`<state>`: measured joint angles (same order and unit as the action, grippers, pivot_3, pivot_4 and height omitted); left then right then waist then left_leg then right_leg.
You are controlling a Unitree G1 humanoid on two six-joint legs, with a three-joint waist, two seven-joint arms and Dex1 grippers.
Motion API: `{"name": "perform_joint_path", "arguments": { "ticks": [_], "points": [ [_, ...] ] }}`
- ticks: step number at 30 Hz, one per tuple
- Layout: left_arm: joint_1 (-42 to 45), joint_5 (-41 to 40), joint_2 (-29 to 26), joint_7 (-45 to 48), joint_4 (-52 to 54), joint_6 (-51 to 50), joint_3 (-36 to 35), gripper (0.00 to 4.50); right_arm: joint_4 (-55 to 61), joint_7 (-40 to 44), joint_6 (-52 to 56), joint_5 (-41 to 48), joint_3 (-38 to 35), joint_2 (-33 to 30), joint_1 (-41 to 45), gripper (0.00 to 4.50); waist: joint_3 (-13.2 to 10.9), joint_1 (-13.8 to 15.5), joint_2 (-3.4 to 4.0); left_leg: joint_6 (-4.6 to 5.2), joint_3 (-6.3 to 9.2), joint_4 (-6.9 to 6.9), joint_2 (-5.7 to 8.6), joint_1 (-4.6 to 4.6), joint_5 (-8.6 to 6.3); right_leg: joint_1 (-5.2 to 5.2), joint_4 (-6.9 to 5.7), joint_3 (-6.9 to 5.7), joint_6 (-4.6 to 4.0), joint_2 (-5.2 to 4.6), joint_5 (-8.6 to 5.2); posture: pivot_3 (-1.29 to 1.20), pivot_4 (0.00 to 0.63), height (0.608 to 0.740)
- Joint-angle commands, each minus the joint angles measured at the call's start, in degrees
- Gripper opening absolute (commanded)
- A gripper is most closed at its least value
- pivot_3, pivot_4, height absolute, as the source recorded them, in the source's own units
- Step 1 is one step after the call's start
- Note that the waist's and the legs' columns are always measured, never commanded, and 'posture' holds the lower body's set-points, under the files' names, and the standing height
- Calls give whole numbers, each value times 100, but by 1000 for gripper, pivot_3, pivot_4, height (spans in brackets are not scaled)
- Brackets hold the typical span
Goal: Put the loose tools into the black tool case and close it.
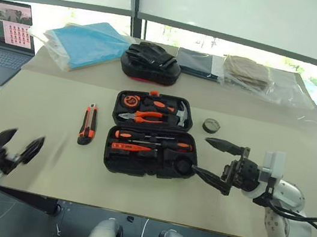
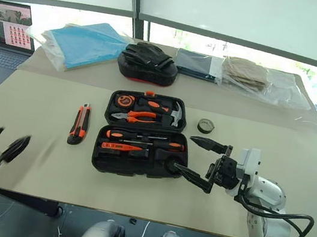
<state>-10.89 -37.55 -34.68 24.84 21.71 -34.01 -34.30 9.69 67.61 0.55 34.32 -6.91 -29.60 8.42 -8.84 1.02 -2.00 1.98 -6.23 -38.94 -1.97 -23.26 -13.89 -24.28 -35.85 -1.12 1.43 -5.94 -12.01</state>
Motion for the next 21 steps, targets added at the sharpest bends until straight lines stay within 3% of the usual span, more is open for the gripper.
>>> {"name": "perform_joint_path", "arguments": {
  "ticks": [1, 5, 12, 15, 17, 18, 19, 21],
  "points": [
    [1034, -464, 76, -1229, 405, -1614, 594, 4396, 211, -77, -86, 16, 11, 17, 199, 4500, 0, -33, 0, 19, 0, 0, 0, 0, 11, 1, 1, 2, 3, 6, 2, 0, 150, 740],
    [1908, -41, 556, -2198, 101, -2305, 1213, 4396, 267, -153, -86, -24, 77, 29, 299, 4500, 0, -82, -4, 53, -3, 2, 1, 1, 31, 2, 2, 23, 9, 21, 6, 0, 150, 740],
    [2418, 666, 795, -2481, -611, -2549, 2009, 4396, 408, -372, -56, -47, 143, 46, 418, 4500, -1, -99, -5, 40, -3, 7, -4, 5, 28, -2, 1, 31, 0, 41, 5, 0, 150, 740],
    [2515, 806, 940, -2485, -832, -2663, 2162, 3664, 468, -371, 13, 29, 175, 25, 448, 4500, 1, -82, -2, 39, -3, 6, -4, 8, 28, -1, 1, 35, 0, 38, 4, 0, 150, 740],
    [2545, 876, 1005, -2456, -873, -2738, 2193, 2775, 492, -360, 32, 90, 170, 30, 477, 4500, 1, -35, -2, 38, -3, 6, -4, 12, 29, 2, 1, 34, -1, 36, 4, 0, 150, 740],
    [2537, 928, 1016, -2439, -884, -2722, 2193, 2608, 509, -371, 57, 143, 159, 45, 507, 4500, 1, -29, -1, 38, -3, 6, -4, 12, 29, 2, 1, 34, -1, 34, 4, 0, 150, 740],
    [2514, 984, 1004, -2417, -912, -2675, 2189, 2156, 520, -350, 69, 196, 157, 60, 541, 4500, 2, -27, -1, 39, -3, 6, -4, 12, 29, 2, 1, 34, -1, 32, 4, 0, 150, 740],
    [2452, 1074, 951, -2357, -922, -2595, 2164, 1753, 561, -309, 150, 284, 184, 51, 566, 4500, 3, -28, 2, 39, -4, 6, -1, 11, 28, 2, 2, 36, -1, 26, 4, 0, 150, 740]
  ]
}}
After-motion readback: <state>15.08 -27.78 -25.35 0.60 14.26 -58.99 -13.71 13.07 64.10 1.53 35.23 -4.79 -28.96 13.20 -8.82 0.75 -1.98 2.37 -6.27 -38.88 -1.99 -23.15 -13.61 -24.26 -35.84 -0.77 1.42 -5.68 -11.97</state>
